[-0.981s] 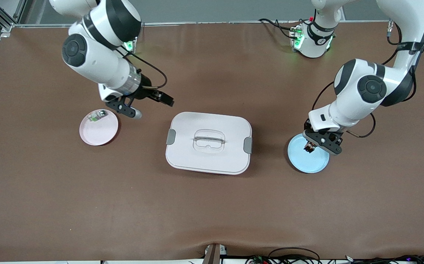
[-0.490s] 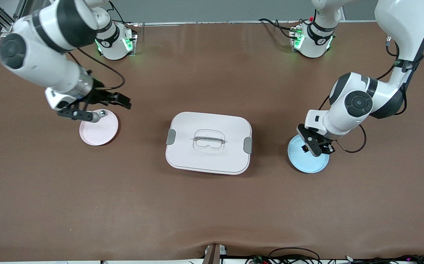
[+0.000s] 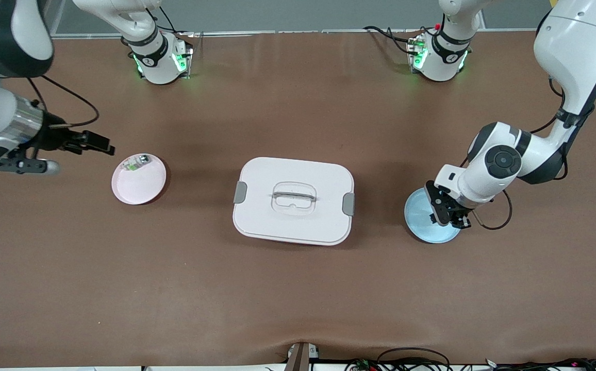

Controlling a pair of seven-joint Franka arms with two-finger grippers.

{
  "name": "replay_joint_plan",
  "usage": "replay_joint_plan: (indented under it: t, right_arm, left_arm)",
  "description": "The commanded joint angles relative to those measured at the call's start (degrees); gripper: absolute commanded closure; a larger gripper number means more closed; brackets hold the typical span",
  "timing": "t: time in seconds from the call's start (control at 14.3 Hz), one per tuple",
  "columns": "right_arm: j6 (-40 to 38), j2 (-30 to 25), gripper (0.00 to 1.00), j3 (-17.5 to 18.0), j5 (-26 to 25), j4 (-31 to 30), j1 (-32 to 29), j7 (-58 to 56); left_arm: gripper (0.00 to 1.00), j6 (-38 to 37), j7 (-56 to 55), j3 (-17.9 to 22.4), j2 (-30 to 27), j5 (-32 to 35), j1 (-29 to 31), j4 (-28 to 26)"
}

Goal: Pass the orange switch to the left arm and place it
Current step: 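Lower the switch onto the blue plate and open the left gripper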

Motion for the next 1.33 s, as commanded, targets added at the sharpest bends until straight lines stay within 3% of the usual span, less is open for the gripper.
replay_joint_plan:
  t: [0.0, 0.14, 0.49, 0.63, 0.77, 0.91, 1.12, 1.26]
  right_arm:
    - [-3.9, -0.4, 0.0, 1.3, -3.4, 4.5, -1.7, -1.6]
    - [-8.6, -0.2, 0.0, 1.3, -7.0, 9.8, -1.7, -1.6]
    - [-17.9, 0.0, 0.0, 1.3, -8.9, 20.4, -1.7, -1.5]
    - [-18.0, 0.0, 0.0, 1.3, -9.1, 22.3, -1.8, -1.3]
    - [-18.0, 0.0, 0.0, 1.6, -13.2, 22.5, -1.5, -1.0]
    - [-18.3, -0.3, 0.0, 1.6, -13.2, 21.1, -1.7, -0.9]
    - [-15.9, -3.9, 0.0, 1.3, -11.9, 15.4, -1.9, -0.8]
    - [-12.0, -8.6, 0.0, 1.2, -11.6, 8.8, -2.5, -0.9]
  left_arm:
    - [1.0, 1.7, 0.5, -0.7, -1.0, 1.3, 0.3, -3.3]
    - [0.99, 1.9, 0.5, -0.8, -1.1, 3.3, 0.5, -4.6]
    - [0.92, 3.0, -0.3, -0.8, -0.4, 6.0, 0.5, -4.5]
    - [0.83, 3.0, -0.3, -0.7, 0.1, 6.1, 0.2, -4.4]
    - [0.81, 3.1, -0.3, -0.7, 0.7, 6.8, 0.0, -4.2]
    - [0.75, 4.2, -0.5, -0.7, 2.0, 11.2, 0.5, -4.1]
    - [0.65, 5.5, -0.5, -0.6, 2.9, 12.1, 1.4, -4.0]
    - [0.0, 5.5, -0.7, -0.6, 2.9, 12.1, 1.6, -3.9]
